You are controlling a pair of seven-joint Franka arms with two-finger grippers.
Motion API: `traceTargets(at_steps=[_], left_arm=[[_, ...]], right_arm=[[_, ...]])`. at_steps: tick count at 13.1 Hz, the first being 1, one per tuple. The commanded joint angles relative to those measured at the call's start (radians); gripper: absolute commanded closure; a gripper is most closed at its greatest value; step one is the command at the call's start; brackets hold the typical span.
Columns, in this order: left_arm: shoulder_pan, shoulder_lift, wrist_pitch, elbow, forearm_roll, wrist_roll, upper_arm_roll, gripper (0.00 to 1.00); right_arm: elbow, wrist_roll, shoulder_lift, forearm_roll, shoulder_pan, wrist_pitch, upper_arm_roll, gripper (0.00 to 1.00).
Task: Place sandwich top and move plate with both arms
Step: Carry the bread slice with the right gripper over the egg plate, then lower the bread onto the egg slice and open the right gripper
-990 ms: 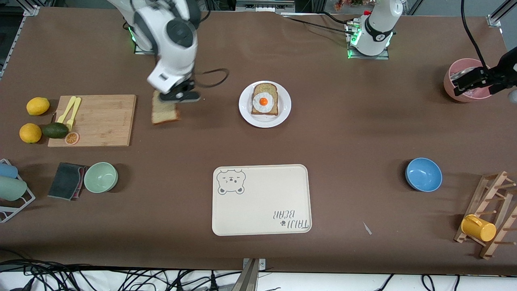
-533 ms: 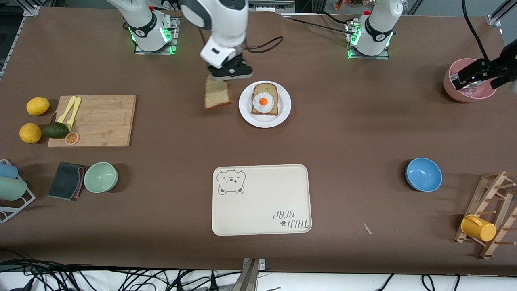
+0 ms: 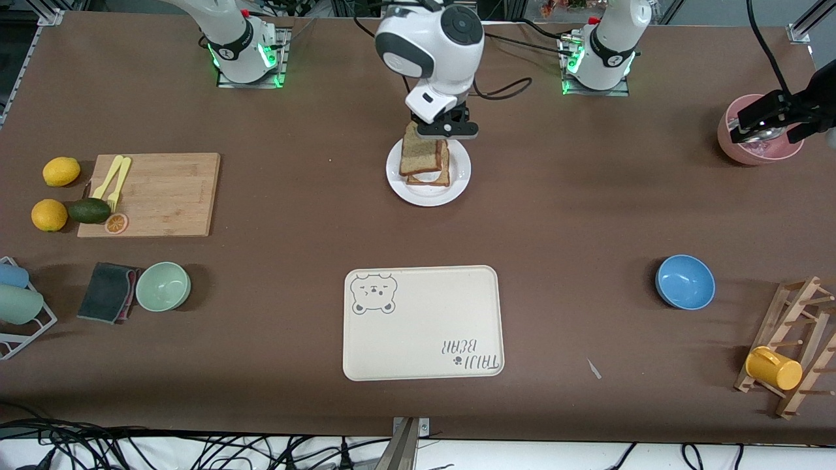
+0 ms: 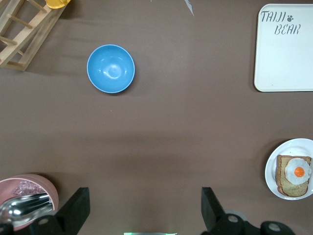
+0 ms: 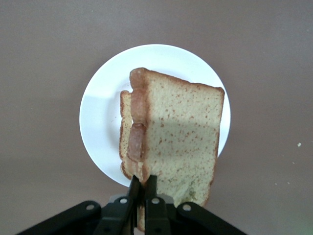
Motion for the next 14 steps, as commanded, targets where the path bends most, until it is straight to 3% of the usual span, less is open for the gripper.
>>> traceTargets(at_steps=[1,6,14], left_arm=[[-0.001,0.049,-0.019,0.035,0.005,0.005,0.003,0.00],[-0.005,0.092,0.029,0.037,0.015,0.001,-0.013,0.00],[-0.008,0.103,0.037,0.035,0.059,0.004,-0.060,0.00]], right_arm=[[0.060,0.019,0.024,-0.024,0.073,-0.045,-0.038,1.00],[0.060,0.011,0.084,-0.070,0.138,-0.045,-0.072,1.00],[0.084,0.023,0.113,-0.075,0.144,-0.021,-0.082,1.00]])
